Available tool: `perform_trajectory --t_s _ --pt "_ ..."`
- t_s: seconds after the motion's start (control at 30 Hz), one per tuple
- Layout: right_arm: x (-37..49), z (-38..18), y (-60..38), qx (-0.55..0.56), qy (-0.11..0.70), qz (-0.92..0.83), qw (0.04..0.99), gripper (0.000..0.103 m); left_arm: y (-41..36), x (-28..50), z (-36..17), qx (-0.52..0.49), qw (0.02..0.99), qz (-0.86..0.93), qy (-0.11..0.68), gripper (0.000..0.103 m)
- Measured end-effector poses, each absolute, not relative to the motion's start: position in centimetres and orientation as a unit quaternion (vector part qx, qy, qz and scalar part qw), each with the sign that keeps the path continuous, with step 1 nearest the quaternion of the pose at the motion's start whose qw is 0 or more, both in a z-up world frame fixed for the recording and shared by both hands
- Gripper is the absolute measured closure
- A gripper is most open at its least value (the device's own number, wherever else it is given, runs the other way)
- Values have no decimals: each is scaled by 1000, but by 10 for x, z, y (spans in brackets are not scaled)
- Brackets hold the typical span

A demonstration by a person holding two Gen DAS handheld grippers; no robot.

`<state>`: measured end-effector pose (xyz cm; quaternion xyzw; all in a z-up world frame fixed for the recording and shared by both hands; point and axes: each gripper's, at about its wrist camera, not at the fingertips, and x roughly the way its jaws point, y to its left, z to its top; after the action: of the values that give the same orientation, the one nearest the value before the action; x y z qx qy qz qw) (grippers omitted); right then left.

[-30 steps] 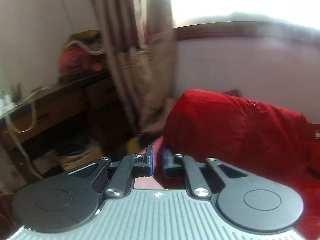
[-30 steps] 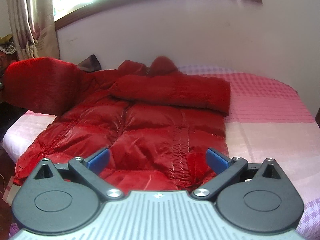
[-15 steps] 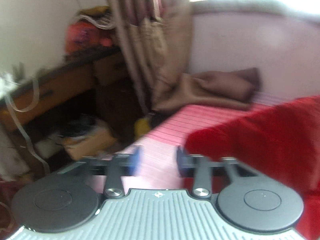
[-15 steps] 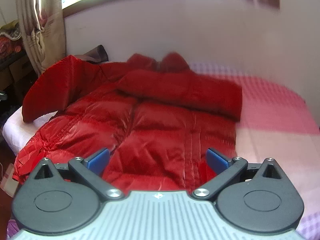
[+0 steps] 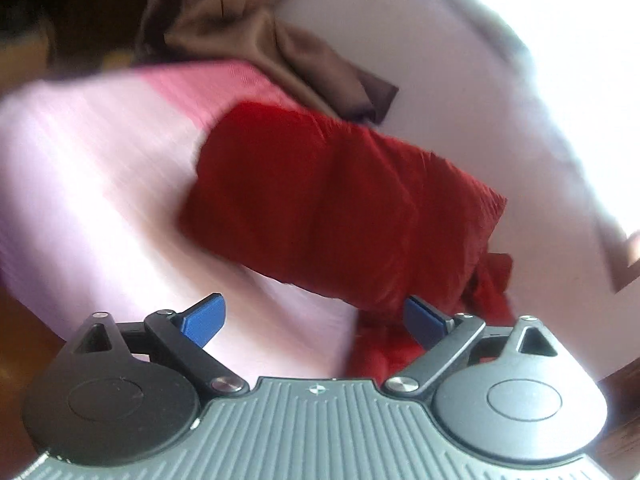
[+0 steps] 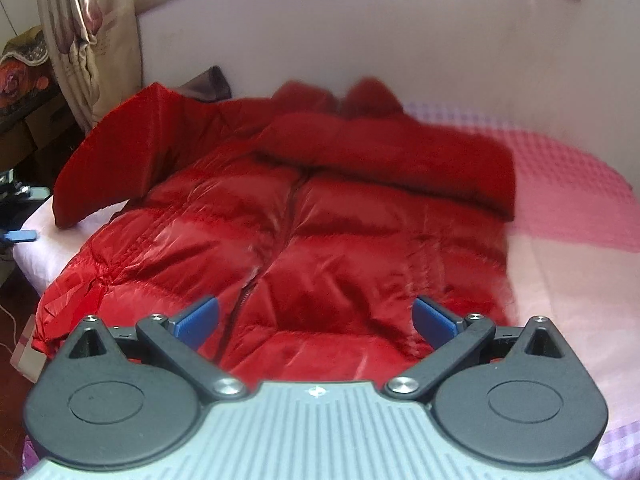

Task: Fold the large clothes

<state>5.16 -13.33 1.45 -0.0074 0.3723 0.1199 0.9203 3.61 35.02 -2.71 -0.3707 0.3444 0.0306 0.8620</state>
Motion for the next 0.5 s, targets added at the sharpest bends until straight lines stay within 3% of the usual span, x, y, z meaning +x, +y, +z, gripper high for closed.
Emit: perform_trajectory --t_s 0.17,0.2,0.23,0.27,0.3,0.33,0.5 --pt "45 18 -121 -20 368 127 921 0 346 75 -53 -413 839 26 354 7" --pt "44 18 -120 -24 368 126 921 0 346 78 -56 -419 837 38 349 18" --pt "45 19 -119 -26 369 124 921 0 347 83 -58 -414 842 49 343 46" --pt "45 19 -119 -26 371 123 920 0 346 86 -58 -401 849 58 339 63" --pt "45 20 -119 -26 372 122 920 0 345 88 -57 -382 854 83 343 93" --pt "47 20 -119 -27 374 121 919 0 346 88 -55 -371 857 108 341 102" --pt "64 26 -117 -32 374 121 919 0 365 48 -23 -319 882 229 260 102"
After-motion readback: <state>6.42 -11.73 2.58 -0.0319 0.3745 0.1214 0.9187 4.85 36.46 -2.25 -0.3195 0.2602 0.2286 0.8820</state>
